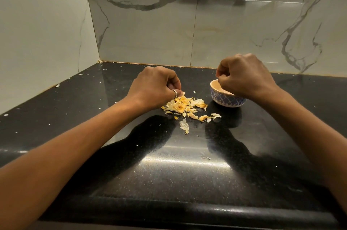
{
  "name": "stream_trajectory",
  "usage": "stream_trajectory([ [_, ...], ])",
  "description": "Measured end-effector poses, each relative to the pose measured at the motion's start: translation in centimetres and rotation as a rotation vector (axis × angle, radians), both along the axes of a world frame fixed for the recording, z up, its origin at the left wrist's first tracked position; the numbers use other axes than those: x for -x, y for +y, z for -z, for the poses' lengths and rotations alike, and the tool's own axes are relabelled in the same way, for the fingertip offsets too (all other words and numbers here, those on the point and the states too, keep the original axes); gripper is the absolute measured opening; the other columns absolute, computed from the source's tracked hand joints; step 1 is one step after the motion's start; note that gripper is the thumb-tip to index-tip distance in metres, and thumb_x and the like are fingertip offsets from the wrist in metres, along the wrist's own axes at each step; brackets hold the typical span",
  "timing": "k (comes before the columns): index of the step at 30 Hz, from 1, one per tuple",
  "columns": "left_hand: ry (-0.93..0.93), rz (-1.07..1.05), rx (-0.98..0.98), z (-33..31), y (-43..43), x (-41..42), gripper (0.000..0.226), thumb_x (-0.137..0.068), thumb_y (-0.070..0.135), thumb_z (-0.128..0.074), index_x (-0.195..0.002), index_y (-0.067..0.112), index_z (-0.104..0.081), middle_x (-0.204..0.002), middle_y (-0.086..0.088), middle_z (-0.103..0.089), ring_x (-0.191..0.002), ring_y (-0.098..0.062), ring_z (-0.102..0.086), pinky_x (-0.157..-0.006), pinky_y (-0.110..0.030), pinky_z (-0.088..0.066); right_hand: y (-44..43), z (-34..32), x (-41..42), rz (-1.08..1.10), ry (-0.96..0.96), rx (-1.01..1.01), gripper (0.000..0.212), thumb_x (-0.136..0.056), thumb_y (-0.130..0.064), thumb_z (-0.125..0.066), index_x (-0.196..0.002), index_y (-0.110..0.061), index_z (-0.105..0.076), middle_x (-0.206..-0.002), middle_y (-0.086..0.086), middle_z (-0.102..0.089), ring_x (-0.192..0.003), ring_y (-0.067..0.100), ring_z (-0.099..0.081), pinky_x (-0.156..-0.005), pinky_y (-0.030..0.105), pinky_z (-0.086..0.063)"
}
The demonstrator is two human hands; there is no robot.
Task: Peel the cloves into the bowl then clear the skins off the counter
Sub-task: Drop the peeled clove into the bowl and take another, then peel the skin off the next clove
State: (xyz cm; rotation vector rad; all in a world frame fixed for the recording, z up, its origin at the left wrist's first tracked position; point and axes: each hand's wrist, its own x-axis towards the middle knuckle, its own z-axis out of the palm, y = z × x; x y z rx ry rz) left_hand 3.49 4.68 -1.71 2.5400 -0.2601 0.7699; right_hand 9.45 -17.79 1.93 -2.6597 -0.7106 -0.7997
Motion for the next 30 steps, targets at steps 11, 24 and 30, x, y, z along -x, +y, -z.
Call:
stream_trajectory([
  [11,-0.069,-0.082,-0.074,-0.4,-0.1,0.4,0.043,-0.083,0.020,-0.081,-0.061,0.034,-0.046,-0.061,0.024,-0.043,-0.060,0.007,-0.042,-0.072,-0.025,-0.037,1.8,0.0,2.7,-0.308,0.160,0.213,0.015,-0.087,-0.011,-0.074,-0.099,-0.019,-0.078,-0.095,-0.004,-0.074,-0.082,0.010,-0.069,-0.078,0.027,-0.058],
  [24,-0.134,-0.174,-0.091,-0.5,-0.4,0.9,0.046,-0.080,0.011,-0.079,-0.058,0.037,-0.048,-0.063,0.021,-0.045,-0.068,-0.008,-0.050,-0.072,-0.026,-0.043,2.7,1.5,2.7,-0.197,0.237,0.350,0.022,-0.089,-0.012,-0.071,-0.108,-0.021,-0.076,-0.107,0.002,-0.073,-0.092,0.021,-0.066,-0.075,0.033,-0.056],
  [30,-0.151,-0.190,-0.130,-0.6,-0.3,0.9,0.025,-0.083,0.009,-0.070,-0.074,0.032,-0.072,-0.075,0.014,-0.045,-0.074,-0.011,-0.048,-0.068,-0.027,-0.036,3.0,1.9,2.7,-0.319,0.122,0.253,0.019,-0.091,-0.019,-0.071,-0.108,-0.026,-0.075,-0.105,-0.005,-0.073,-0.089,0.012,-0.065,-0.070,0.025,-0.044],
])
